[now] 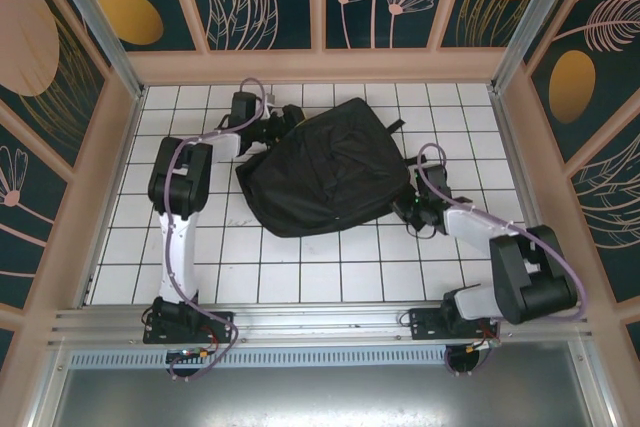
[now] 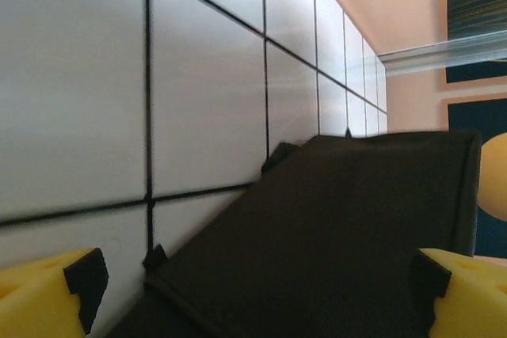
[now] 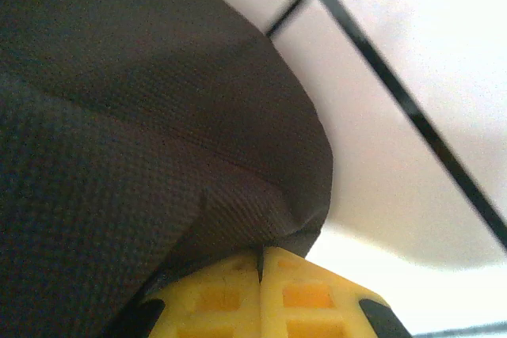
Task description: Pack books, pencil case, and school supplies into a backpack
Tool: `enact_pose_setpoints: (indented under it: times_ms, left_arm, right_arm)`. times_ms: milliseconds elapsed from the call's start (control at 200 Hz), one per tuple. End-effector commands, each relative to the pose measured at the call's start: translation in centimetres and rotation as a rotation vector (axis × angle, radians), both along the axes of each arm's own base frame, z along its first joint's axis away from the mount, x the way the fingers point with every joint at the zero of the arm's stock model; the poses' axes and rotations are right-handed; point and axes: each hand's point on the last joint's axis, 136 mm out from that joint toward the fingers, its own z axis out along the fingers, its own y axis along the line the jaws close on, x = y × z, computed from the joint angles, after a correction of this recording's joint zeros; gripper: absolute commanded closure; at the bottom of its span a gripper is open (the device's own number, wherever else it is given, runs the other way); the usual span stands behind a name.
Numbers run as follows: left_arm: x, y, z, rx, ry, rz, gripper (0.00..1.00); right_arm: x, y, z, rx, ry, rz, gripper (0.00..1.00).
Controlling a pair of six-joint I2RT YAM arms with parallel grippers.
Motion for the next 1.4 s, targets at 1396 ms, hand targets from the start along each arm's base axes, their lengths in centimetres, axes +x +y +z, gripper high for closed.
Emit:
enact_pose_setpoints:
  times_ms: [1396]
  left_arm:
    - [-22.5,11.1,6.4,0.535,-0.052,0.355,0.23]
  right_arm:
    - [9.0,3.5,11.1,-0.186,-0.246,0.247,0.73]
